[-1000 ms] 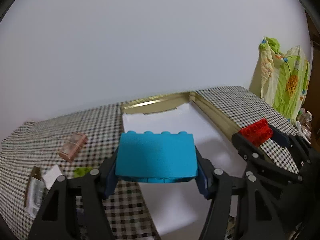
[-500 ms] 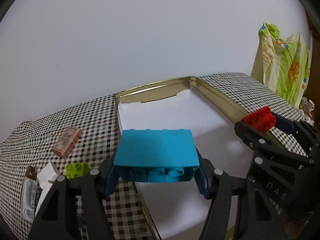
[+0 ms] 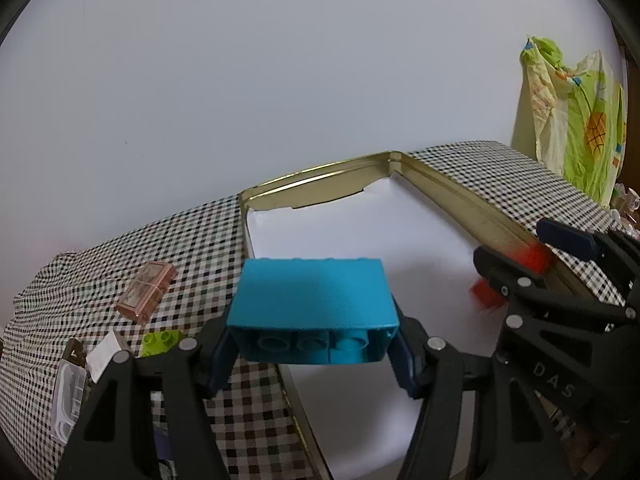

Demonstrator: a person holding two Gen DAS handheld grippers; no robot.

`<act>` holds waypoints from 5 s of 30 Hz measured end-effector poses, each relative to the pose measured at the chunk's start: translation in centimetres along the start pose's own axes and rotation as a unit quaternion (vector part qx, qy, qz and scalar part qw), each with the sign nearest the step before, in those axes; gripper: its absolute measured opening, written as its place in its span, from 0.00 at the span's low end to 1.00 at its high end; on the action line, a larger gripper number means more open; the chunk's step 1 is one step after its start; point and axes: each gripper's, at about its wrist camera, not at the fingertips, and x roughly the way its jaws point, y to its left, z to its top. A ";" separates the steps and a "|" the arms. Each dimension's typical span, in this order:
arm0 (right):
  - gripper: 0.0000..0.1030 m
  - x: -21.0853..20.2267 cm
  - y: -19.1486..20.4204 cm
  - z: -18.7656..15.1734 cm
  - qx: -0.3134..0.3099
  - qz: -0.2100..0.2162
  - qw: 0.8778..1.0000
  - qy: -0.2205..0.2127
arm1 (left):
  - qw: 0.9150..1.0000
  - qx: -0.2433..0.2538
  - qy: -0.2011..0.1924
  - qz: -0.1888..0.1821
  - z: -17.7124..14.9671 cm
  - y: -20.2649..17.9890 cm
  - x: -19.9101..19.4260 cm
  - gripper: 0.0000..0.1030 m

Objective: Organize rigid objects
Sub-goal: 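Carry both bricks over the gold tin and release them inside, then withdraw both open tools from the tin back toward the objects, then grasp the grey-white bowl with the right tool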

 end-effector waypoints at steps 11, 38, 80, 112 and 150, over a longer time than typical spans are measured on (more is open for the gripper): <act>0.69 -2.4 -2.0 -0.4 0.057 0.026 0.996 -0.068 | 0.998 -0.038 -0.052 0.011 0.2 1.6 -2.2 1.00; 0.86 -5.4 -0.5 -1.3 0.074 -0.066 0.977 -0.188 | 0.992 -0.051 -0.102 0.054 -1.3 3.8 -3.9 1.00; 0.86 -8.9 6.0 -3.9 0.086 -0.018 0.980 -0.181 | 0.990 -0.066 -0.099 0.079 -4.7 12.0 -5.7 1.00; 0.86 -2.6 22.0 -4.5 -0.012 0.196 0.978 0.069 | 0.969 -0.167 -0.044 0.175 -6.9 26.8 -4.8 1.00; 0.74 -5.6 18.6 -3.7 -0.041 0.180 0.981 -0.064 | 0.985 -0.150 0.070 -0.041 -8.3 23.7 -1.0 0.71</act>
